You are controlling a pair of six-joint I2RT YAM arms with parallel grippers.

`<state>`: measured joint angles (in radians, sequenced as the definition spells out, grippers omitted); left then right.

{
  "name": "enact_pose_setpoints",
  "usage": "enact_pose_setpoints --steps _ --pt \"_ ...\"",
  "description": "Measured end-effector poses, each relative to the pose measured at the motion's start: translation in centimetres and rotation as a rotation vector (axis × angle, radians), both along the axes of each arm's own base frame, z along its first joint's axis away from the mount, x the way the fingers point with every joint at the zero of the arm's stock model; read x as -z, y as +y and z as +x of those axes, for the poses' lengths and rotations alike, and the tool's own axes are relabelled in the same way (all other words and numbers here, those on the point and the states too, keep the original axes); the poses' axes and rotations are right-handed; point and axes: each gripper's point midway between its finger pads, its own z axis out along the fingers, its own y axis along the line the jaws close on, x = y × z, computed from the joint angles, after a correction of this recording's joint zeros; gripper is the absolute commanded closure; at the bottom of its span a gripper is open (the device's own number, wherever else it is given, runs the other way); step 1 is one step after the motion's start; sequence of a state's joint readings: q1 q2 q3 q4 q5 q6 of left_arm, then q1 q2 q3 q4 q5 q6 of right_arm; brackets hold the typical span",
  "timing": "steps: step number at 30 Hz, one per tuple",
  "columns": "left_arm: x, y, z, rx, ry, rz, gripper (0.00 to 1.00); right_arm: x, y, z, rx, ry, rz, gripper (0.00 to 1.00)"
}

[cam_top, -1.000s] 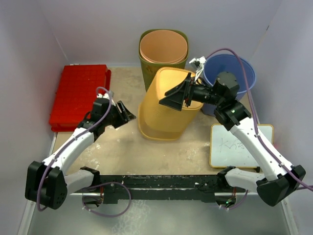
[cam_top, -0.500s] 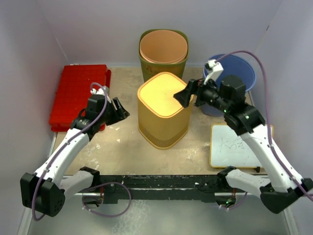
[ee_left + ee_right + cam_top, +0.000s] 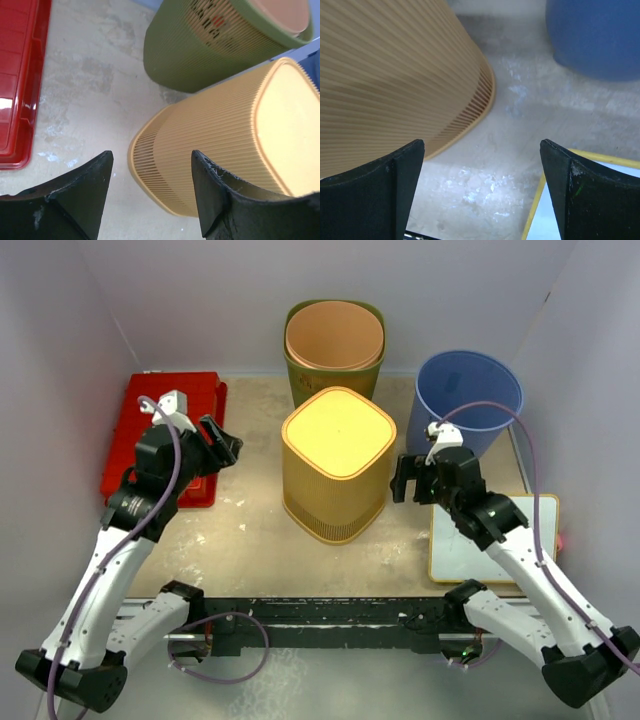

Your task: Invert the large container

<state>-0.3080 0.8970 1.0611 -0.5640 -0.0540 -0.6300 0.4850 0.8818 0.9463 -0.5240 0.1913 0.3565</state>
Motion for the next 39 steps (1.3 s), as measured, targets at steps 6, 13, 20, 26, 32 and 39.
enact_pose_setpoints --steps 6,13,20,26,32,39 --pt "-3.0 0.6 -0.9 -0.017 -0.107 -0.029 0.39 5.2 3.3 -0.1 -0.084 0.071 0.104 0.03" --pt "-3.0 0.6 -0.8 -0.018 -0.103 -0.031 0.39 6.3 13.5 1.5 -0.274 0.047 0.243 0.02" --pt "-3.2 0.1 -1.4 0.022 -0.106 -0.036 0.39 5.6 16.8 3.9 -0.296 0.042 0.306 0.0" --pt "-7.7 -1.5 -3.0 0.143 -0.192 -0.072 0.39 3.1 12.3 4.1 -0.168 -0.072 0.205 0.0" --pt "-12.3 -4.4 -4.6 0.333 -0.307 -0.137 0.39 3.1 3.7 3.9 0.065 -0.134 0.035 0.0" --pt "-12.4 -8.3 -5.8 0.516 -0.301 -0.173 0.4 4.2 -1.8 3.5 0.23 -0.099 -0.028 0.0"
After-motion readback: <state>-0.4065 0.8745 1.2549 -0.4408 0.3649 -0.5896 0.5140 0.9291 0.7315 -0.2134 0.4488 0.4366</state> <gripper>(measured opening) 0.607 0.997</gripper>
